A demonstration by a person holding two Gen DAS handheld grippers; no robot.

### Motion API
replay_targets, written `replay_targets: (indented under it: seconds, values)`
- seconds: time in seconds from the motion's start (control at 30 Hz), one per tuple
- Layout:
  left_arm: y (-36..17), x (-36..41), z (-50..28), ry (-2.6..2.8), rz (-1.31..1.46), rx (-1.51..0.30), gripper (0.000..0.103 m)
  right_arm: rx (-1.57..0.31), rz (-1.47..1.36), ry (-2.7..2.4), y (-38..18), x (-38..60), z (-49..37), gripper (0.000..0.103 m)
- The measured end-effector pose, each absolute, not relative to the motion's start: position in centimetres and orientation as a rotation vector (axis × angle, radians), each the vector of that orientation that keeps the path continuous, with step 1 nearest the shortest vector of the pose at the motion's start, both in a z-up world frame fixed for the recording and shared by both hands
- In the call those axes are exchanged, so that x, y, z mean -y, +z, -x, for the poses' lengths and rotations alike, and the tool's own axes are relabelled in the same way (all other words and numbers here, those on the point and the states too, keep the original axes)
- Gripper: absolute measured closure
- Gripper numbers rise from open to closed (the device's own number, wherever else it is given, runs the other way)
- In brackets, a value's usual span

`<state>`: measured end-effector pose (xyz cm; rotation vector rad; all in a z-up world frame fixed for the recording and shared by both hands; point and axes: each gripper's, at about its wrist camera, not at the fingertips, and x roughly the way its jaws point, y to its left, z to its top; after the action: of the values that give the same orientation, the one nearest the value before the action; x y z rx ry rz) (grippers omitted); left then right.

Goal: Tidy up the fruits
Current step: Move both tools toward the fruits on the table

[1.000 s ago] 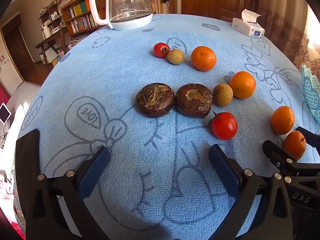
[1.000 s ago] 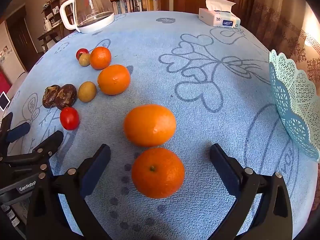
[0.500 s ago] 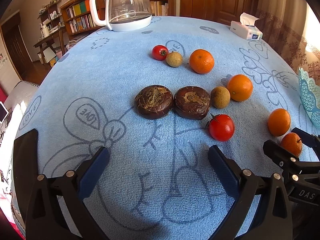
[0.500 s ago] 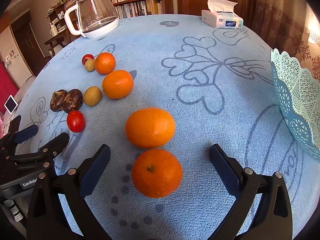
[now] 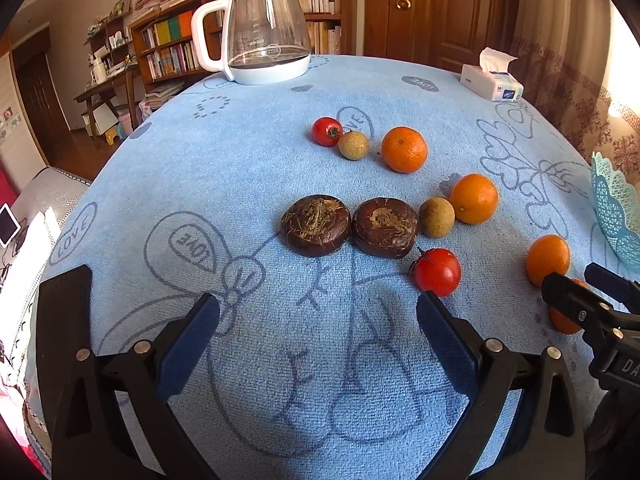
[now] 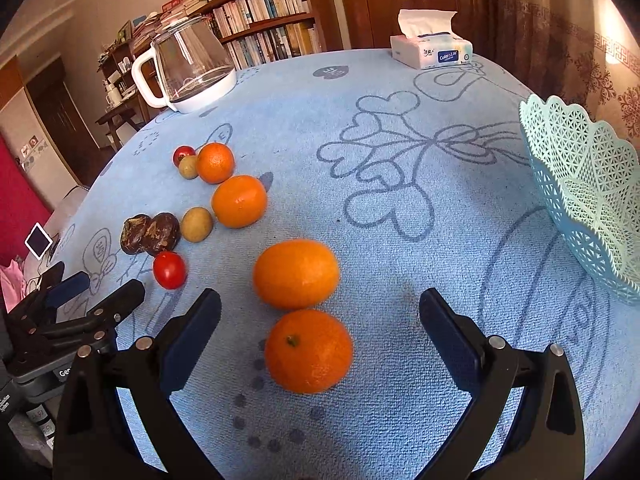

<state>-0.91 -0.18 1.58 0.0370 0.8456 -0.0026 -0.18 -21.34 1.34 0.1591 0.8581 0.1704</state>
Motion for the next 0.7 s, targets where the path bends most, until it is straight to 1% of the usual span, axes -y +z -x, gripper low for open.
replay_targets:
  seconds: [0.3, 0.7]
  values:
    - [2.4, 1.0, 1.6, 0.011, -0.086, -0.778, 0.005, -0.781, -0.216, 0.187, 2.5, 22.2, 0.7, 0.002]
    - [3.1, 1.2, 2.1, 0.036, -0.115, -0.729, 0.005, -0.708, -0.205, 0.200, 3.7, 22.0, 1.5, 0.002]
